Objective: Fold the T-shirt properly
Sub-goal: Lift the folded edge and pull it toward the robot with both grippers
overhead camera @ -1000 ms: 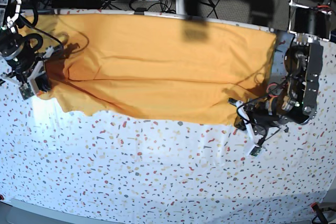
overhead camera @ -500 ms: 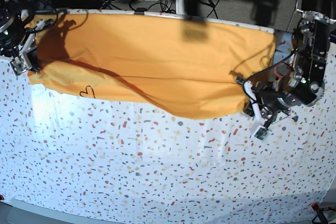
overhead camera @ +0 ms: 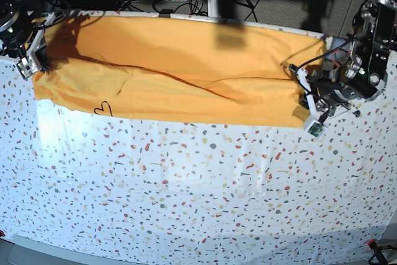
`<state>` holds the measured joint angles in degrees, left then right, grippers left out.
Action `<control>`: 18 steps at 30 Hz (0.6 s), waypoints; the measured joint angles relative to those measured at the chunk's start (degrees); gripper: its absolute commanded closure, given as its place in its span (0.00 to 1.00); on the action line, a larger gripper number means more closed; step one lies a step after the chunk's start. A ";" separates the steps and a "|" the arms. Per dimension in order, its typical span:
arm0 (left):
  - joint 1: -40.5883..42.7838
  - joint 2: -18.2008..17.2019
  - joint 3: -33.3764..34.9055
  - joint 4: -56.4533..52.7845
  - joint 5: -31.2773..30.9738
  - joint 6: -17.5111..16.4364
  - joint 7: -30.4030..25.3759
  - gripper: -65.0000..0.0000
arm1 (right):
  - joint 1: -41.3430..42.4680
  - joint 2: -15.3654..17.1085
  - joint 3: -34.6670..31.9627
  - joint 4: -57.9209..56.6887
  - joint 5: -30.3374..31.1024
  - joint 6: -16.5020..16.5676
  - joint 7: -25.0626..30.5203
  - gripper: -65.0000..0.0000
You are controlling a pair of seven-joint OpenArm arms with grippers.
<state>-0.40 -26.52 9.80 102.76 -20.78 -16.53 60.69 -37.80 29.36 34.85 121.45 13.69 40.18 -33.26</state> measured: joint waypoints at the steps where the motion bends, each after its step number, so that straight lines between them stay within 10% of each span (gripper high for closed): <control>1: 0.31 -0.02 0.00 0.02 0.00 0.00 -0.04 1.00 | -0.68 0.00 0.00 0.04 0.02 0.02 -0.02 1.00; 18: 0.42 0.00 0.00 0.00 4.07 -0.13 3.50 1.00 | -6.32 0.00 0.00 0.07 -4.52 0.00 -3.87 1.00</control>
<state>0.01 -26.52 9.80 102.76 -16.71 -16.67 64.18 -44.12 29.36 34.85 121.51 9.17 40.18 -37.12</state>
